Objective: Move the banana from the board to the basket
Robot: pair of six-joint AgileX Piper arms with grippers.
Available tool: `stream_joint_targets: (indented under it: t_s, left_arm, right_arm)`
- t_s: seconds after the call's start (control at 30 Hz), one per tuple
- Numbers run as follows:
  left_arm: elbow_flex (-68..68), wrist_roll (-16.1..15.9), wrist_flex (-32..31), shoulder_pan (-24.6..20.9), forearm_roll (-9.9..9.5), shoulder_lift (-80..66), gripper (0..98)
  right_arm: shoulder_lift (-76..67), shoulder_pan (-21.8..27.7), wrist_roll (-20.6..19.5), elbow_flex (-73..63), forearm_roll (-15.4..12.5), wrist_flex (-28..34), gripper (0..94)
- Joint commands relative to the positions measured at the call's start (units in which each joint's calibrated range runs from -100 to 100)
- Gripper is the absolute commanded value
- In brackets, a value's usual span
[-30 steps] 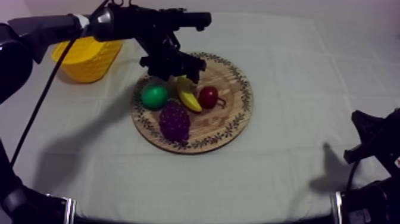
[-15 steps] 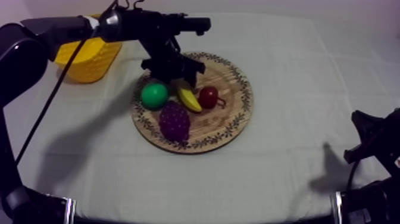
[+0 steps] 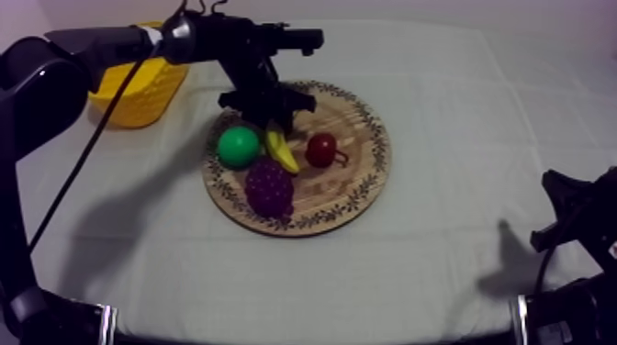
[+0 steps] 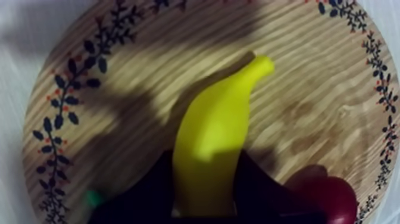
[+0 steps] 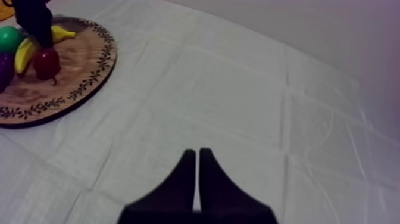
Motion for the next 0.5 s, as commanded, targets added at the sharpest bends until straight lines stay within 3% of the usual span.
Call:
stream_joint_targets:
  t_s: [0.0, 0.47]
  left_arm:
    - [-0.32, 0.01, 0.27, 0.06, 0.07, 0.45, 29.6]
    - [0.17, -1.14, -1.17, 0.31, 0.25, -4.07, 26.1]
  right_arm:
    - [-0.03, 0.0, 0.02, -0.03, 0.02, -0.02, 0.2]
    - [-0.03, -0.02, 0.01, -0.03, 0.02, -0.02, 0.2]
